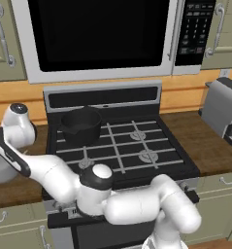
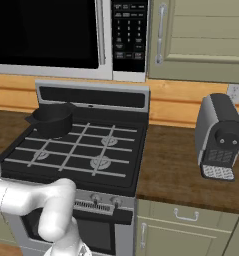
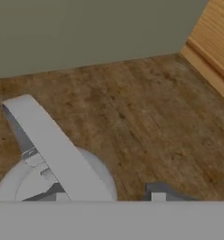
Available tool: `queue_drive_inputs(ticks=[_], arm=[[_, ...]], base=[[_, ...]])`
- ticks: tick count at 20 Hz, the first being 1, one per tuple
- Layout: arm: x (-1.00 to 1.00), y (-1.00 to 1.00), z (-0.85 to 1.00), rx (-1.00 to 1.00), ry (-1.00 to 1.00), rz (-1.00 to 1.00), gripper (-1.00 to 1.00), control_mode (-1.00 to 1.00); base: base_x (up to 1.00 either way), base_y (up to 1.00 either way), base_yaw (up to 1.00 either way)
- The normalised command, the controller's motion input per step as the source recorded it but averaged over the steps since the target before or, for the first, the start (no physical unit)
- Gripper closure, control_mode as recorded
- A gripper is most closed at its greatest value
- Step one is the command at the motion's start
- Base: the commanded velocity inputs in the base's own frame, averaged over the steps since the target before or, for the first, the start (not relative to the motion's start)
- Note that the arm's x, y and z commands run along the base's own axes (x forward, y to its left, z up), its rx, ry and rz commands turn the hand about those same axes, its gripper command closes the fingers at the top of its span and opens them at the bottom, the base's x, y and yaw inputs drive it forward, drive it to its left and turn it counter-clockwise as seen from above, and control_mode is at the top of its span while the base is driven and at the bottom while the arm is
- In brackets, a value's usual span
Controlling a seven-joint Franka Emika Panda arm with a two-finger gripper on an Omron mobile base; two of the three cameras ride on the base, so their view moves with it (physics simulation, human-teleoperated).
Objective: Pick the kettle from the counter and place it on a stove burner. Then turn the burner on.
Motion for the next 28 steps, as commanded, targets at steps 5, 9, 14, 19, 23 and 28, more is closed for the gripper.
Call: queue_drive_inputs(ticks=[5, 9, 14, 19, 23, 28], arm=[[0.01, 0.0, -0.01, 0.0, 0.0, 0.0, 1.0, -1.0], [-0.1, 0.0, 0.0, 0.0, -0.01, 0.0, 1.0, -1.0], [-0.73, -0.16, 0.04, 0.0, -0.25, 0.0, 1.0, -1.0], [-0.95, -0.54, 0.28, 0.0, -0.42, -0.01, 1.0, -1.0], [-0.79, -0.99, 0.23, 0.0, -0.36, -0.08, 1.0, -1.0], [-0.52, -1.0, 0.03, 0.0, -0.19, -0.15, 1.0, -1.0]], base=[[0.0, 0.0, 0.0], [0.0, 0.0, 0.0], [0.0, 0.0, 0.0], [0.0, 0.0, 0.0], [0.0, 0.0, 0.0], [0.0, 0.0, 0.0]])
